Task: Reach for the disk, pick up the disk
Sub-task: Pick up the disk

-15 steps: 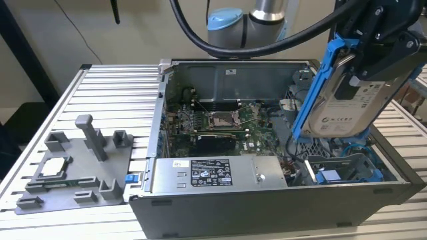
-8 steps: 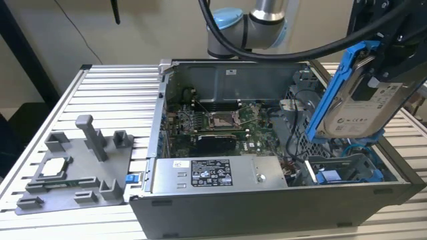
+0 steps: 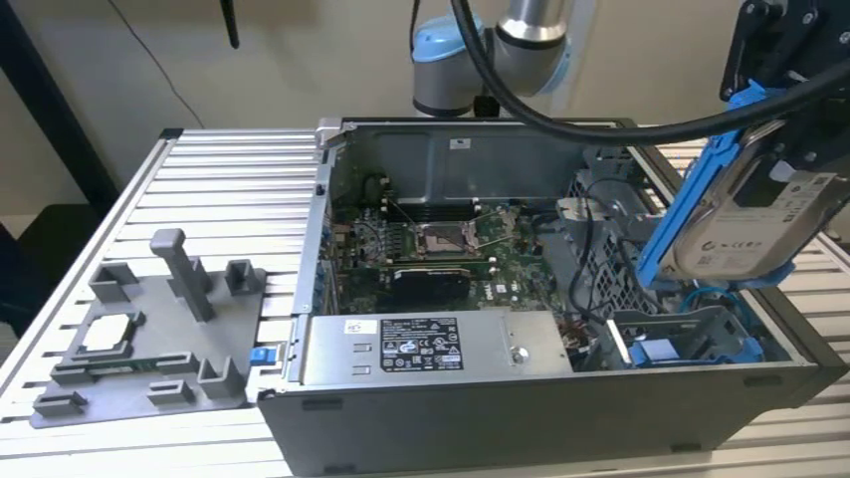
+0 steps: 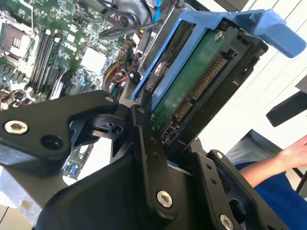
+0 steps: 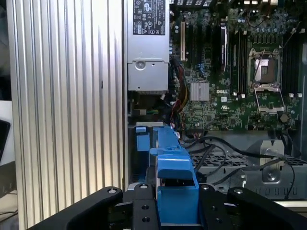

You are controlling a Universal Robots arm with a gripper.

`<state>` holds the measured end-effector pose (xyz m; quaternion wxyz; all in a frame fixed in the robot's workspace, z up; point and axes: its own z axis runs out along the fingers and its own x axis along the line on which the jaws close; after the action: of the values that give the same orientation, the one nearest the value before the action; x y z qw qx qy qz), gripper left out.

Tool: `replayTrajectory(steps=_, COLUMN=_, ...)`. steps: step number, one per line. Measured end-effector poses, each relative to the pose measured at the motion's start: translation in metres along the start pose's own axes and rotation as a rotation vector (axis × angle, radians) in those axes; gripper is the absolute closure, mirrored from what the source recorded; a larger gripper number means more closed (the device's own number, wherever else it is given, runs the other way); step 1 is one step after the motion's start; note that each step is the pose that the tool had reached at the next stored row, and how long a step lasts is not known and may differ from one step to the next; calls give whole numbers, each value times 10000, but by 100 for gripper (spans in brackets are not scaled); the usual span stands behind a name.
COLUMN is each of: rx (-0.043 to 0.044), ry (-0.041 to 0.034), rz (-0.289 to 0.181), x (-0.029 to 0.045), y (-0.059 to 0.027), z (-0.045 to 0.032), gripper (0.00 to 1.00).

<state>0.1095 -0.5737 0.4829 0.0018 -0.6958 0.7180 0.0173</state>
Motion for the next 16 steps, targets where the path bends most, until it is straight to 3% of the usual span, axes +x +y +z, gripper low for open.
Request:
replayTrajectory(steps=6, rx=0, ry=-1, rz=6, x=48, y=-90, z=27, gripper=100)
replayTrajectory(steps=16, rx=4, ry=2, rz=10, x=78, y=-98, z=122, gripper=100)
